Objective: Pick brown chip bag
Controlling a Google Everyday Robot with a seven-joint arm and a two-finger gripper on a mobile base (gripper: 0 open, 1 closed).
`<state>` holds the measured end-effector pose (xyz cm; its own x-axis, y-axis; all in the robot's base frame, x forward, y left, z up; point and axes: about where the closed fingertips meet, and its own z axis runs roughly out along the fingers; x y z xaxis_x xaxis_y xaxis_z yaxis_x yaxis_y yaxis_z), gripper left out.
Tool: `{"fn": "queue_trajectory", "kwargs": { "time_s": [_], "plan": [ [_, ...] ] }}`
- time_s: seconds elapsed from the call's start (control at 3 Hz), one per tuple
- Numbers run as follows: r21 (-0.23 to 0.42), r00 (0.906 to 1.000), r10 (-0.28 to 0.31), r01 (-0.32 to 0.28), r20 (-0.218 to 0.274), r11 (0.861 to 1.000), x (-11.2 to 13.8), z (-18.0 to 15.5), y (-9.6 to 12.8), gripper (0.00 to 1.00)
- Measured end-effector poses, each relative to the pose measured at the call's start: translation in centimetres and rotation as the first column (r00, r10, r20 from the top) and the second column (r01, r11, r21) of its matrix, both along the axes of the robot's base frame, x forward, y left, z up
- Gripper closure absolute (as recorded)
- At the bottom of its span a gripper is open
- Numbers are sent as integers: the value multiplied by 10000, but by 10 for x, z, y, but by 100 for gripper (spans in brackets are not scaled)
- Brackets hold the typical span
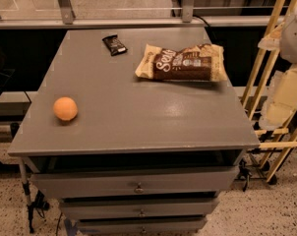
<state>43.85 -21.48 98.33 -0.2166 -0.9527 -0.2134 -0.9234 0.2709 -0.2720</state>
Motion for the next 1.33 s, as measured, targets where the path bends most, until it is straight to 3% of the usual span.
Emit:
{"fn": "queue_trajectory", "kwargs": {
  "time_s": [0.33,0.67,1.0,1.33],
  "plan": [
    [0,10000,0,0,2,10000,0,0,0,0],
    [-112,9991,367,-364,235,9993,12,-2,5,0],
    [-326,9853,1517,-1495,780,9882,59,-13,24,0],
    [-65,9246,3306,-3355,1895,9420,134,-31,73,0]
  ]
}}
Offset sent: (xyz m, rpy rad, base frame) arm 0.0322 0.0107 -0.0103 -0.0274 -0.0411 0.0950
